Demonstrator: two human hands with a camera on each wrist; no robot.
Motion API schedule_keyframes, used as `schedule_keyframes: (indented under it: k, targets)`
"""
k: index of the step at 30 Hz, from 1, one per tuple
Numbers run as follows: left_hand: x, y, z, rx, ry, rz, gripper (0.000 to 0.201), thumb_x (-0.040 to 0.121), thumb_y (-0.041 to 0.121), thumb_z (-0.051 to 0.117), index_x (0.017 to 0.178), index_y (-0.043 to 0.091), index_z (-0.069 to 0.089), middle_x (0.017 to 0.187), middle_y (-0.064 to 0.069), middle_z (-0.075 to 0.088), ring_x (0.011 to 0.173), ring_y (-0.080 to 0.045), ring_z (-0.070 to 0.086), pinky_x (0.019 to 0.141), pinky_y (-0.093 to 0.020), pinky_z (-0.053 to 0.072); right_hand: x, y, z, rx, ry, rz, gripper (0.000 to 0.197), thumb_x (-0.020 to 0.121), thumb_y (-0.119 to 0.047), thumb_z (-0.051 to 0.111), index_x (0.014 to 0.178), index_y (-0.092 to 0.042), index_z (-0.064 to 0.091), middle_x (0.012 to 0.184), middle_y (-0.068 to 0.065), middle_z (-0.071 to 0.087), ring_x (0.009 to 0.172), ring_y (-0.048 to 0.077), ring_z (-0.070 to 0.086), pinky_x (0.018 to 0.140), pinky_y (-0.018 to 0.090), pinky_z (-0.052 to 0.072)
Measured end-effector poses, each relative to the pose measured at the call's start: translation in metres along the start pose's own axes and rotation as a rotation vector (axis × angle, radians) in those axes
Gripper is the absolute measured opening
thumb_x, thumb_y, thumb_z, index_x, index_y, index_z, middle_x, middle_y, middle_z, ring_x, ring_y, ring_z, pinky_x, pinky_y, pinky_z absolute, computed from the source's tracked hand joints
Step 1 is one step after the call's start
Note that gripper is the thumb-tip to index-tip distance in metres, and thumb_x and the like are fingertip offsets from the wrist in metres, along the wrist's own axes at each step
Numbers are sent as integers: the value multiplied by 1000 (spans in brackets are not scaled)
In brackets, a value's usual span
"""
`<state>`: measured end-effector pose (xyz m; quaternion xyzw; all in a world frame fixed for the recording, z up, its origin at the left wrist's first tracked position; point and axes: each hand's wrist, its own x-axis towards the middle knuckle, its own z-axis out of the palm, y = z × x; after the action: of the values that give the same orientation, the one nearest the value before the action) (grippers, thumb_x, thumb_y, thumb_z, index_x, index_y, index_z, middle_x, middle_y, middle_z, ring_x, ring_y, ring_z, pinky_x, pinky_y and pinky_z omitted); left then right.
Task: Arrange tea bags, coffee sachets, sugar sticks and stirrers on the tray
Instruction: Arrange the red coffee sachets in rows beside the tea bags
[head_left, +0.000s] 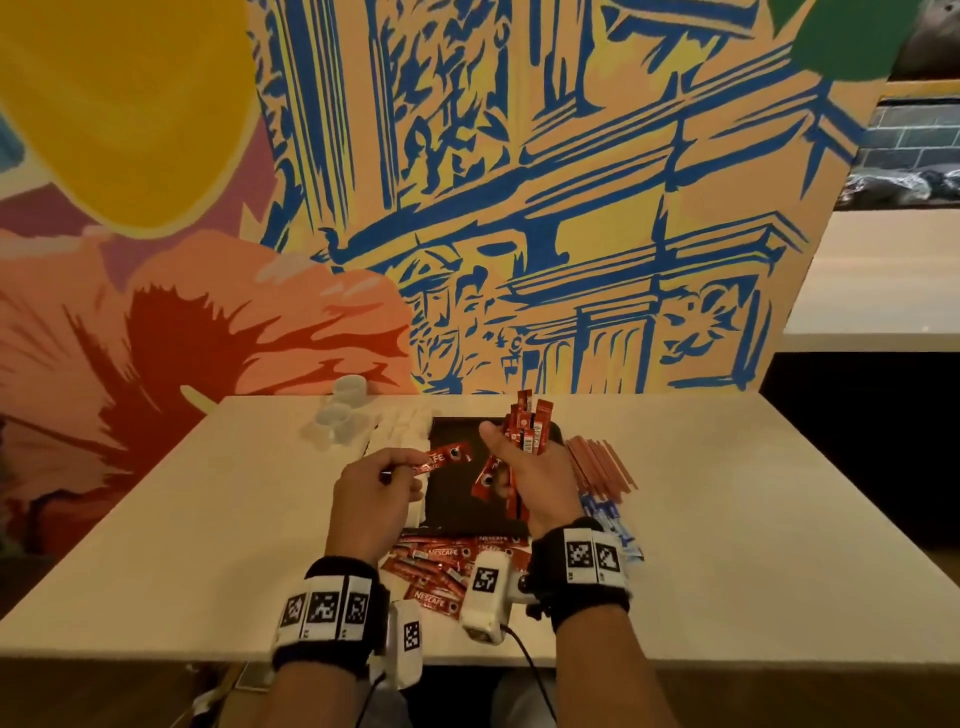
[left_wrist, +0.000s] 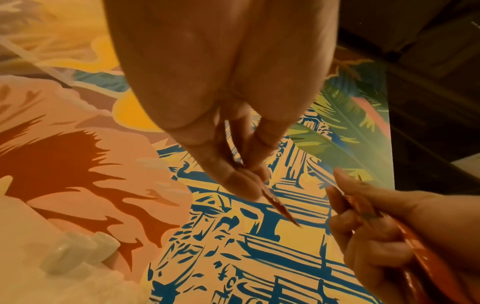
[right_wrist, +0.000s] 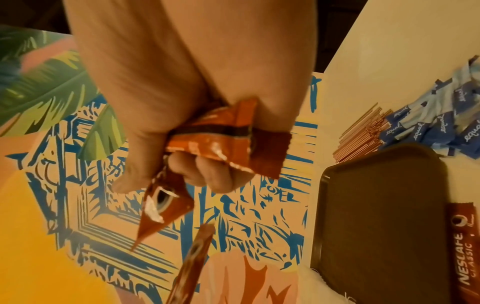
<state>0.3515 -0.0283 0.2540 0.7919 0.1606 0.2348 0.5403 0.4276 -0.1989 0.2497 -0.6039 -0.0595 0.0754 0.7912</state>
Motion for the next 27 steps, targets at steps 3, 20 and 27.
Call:
schedule_keyframes:
  k: [3, 20, 27]
  targets:
    - [-9, 3, 2, -22, -225, -5, 18, 97, 18, 62, 97, 26, 78, 97, 5, 76, 77, -11, 74, 83, -32, 57, -4, 0, 5, -44, 45, -29, 37, 83, -35, 82, 63, -20, 55, 53, 0, 52, 46, 14, 44, 49, 28, 38]
    - [-18, 6, -4, -44, -245, 47, 9, 89, 28, 74, 89, 21, 79, 85, 5, 77, 71, -17, 73, 83, -46, 59, -27, -4, 6, -157, -67, -70, 29, 85, -24, 81, 66, -18, 61, 53, -4, 56, 45, 9, 44, 45, 21, 37]
    - [-17, 12, -9, -1, -261, 90, 9, 88, 33, 74, 90, 25, 78, 85, 9, 76, 73, -16, 73, 80, -38, 59, -26, -4, 5, -59, -34, -61, 35, 84, -29, 82, 64, -20, 56, 55, 1, 50, 46, 13, 41, 47, 26, 35]
